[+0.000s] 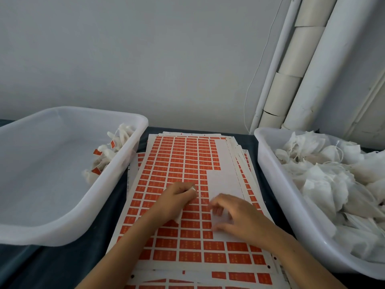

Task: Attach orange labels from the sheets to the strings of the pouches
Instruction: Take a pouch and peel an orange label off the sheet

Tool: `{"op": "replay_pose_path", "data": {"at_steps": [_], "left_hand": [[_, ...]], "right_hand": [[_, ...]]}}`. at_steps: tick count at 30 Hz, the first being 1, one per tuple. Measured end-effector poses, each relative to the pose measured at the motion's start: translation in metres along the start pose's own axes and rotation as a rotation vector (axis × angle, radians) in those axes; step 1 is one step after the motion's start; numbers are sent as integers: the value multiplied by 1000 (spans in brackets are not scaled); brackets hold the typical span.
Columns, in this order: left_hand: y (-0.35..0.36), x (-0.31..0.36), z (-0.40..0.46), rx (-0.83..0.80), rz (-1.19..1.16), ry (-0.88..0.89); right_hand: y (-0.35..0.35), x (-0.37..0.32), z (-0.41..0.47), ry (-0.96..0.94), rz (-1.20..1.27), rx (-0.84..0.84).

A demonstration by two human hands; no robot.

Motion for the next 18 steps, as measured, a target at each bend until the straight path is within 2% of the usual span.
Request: {"op": "replay_pose_path", "data": {"at_steps": [3, 7, 9, 13, 18], "left_hand": [[4, 2, -6, -37, -17, 20], [6, 2, -10, -26, -32, 41], [7, 1, -10, -23, -40, 52], [7, 1, -11, -19, -27, 78], [8, -2, -11, -16, -28, 76]], "right_hand": [[2, -19, -19, -190, -110, 4], [1, -32, -30, -301, -170, -24], [3, -38, -33, -358, -279, -22], [2, -54, -43, -499, -442, 139], [4, -59, -46, -590, -478, 173]]}}
Point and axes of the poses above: each hand's wrist, its own z-axis towards the middle knuckle, its own y-axis out of the palm, x = y × z, the point moved 10 cm from there along z, towards the middle knuckle, and after that the axes turned 13 degrees about y, right-handed, at the moved point
